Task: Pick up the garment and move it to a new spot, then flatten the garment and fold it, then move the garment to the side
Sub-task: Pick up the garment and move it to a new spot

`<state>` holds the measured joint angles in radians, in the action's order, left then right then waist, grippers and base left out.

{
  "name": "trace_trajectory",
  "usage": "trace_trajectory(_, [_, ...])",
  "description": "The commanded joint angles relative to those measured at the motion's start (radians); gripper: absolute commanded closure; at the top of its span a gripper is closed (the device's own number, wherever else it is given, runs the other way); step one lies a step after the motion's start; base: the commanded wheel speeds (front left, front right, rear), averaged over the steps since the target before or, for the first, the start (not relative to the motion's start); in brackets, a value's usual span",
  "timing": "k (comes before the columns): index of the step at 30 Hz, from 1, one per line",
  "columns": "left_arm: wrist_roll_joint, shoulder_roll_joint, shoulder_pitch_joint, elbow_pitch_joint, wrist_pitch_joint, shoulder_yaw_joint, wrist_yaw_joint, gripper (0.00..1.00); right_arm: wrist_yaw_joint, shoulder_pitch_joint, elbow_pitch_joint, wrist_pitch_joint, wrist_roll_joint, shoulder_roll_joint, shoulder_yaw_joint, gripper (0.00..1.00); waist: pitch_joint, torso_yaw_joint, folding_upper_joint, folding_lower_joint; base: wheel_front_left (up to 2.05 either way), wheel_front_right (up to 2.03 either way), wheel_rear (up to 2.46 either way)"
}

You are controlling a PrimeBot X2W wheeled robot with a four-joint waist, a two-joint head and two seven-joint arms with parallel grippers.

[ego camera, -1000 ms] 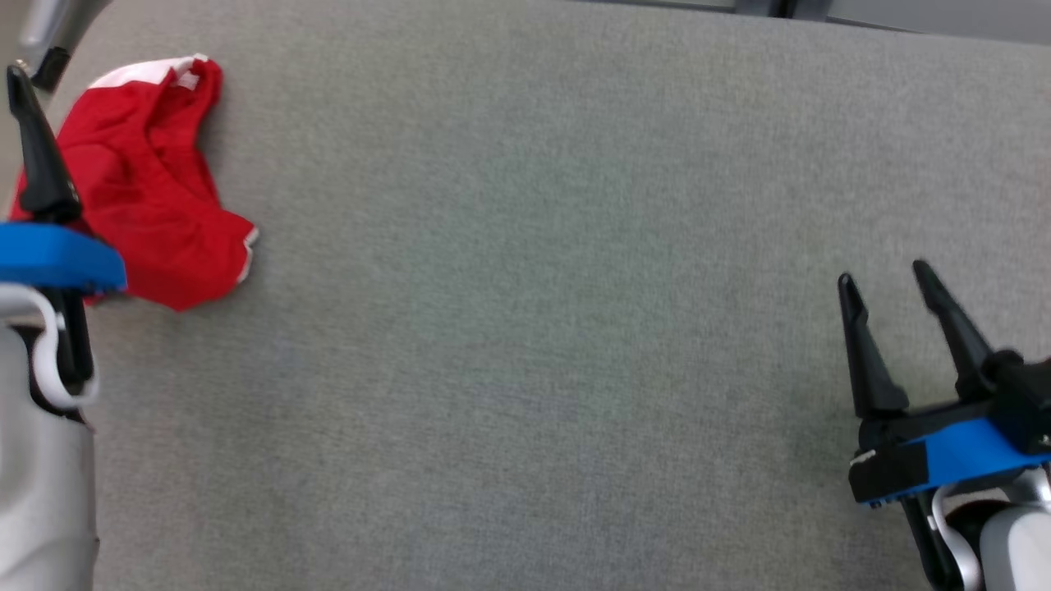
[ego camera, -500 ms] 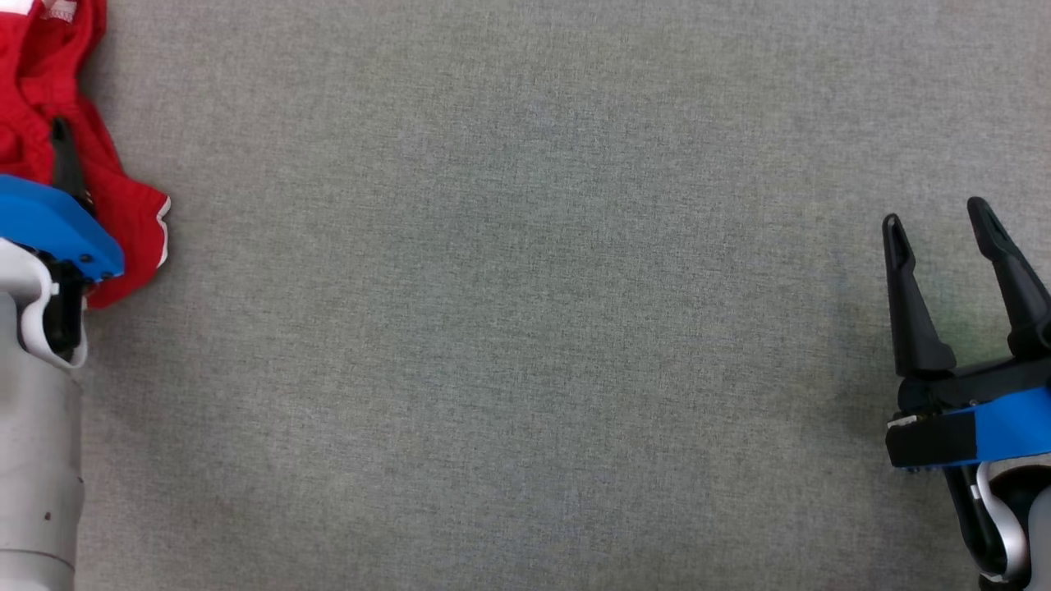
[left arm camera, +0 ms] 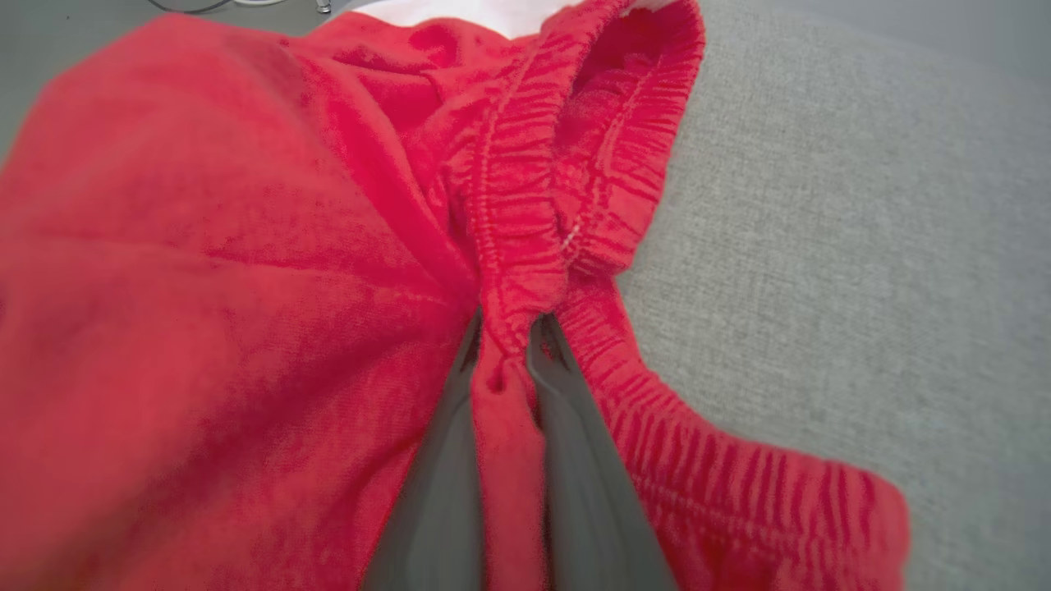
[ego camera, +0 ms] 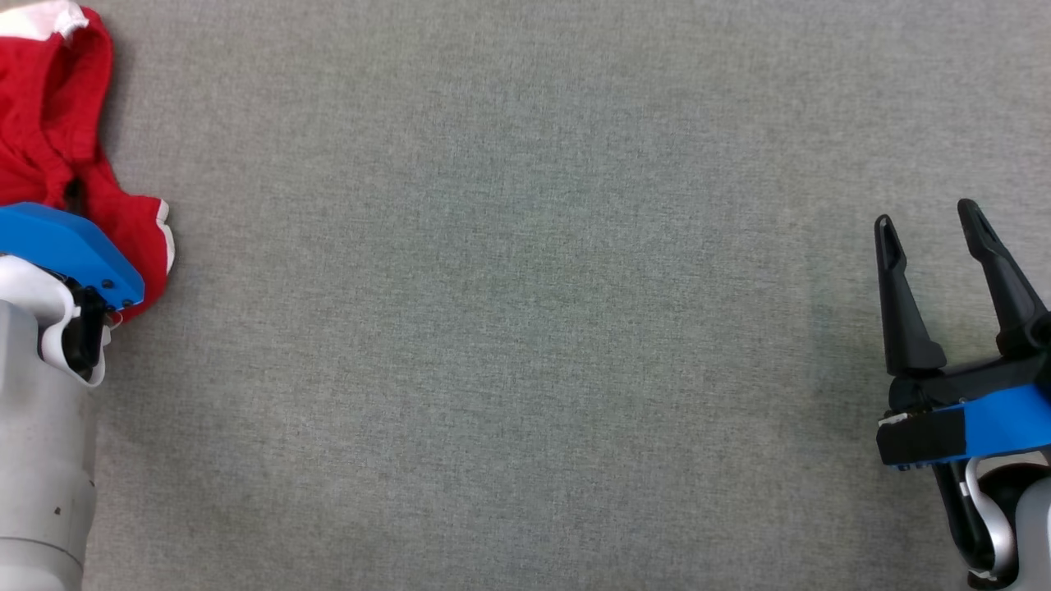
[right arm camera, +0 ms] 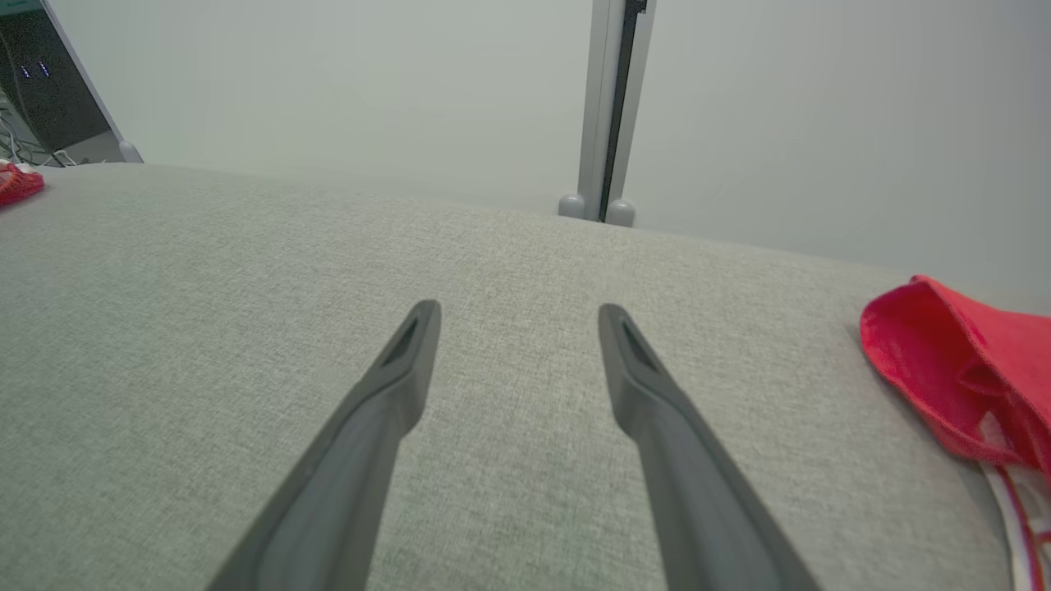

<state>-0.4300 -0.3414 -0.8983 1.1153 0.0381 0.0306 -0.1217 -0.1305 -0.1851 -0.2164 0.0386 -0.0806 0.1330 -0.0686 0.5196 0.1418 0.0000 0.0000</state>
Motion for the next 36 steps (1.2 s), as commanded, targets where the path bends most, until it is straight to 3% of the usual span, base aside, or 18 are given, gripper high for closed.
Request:
trace_trajectory(1, [0.005, 0.006, 0.013, 0.01, -0.006, 0.008, -0.004, 1.0, -0.001, -0.009, 0.004, -0.007, 0.0, -0.006, 0.0, 0.0, -0.015, -0.01, 0.0, 0.0, 0.0, 0.0, 0.0])
trace_trajectory(11, [0.051, 0.002, -0.044, -0.086, -0.215, 0.081, -0.01, 1.0, -0.001, 0.032, 0.095, -0.064, -0.022, -0.048, -0.004, 0.0, -0.154, -0.063, 0.0, 0.0, 0.0, 0.0, 0.0])
trace_trajectory(18, [0.087, 0.025, -0.074, -0.251, -0.267, 0.155, -0.01, 1.0, -0.001, 0.064, 0.156, -0.104, -0.041, -0.073, -0.003, 0.0, -0.238, -0.126, 0.0, 0.0, 0.0, 0.0, 0.0])
trace_trajectory(30, [0.106, 0.091, -0.075, -0.68, -0.128, 0.289, -0.002, 1.0, -0.001, 0.088, 0.231, -0.171, -0.107, -0.082, 0.0, 0.0, -0.277, -0.293, 0.0, 0.0, 0.0, 0.0, 0.0])
trace_trajectory(36, [0.099, 0.15, -0.019, -0.79, -0.062, 0.348, 0.014, 1.0, -0.001, 0.077, 0.275, -0.206, -0.135, -0.083, 0.011, 0.0, -0.265, -0.366, 0.0, 0.0, 0.0, 0.0, 0.0])
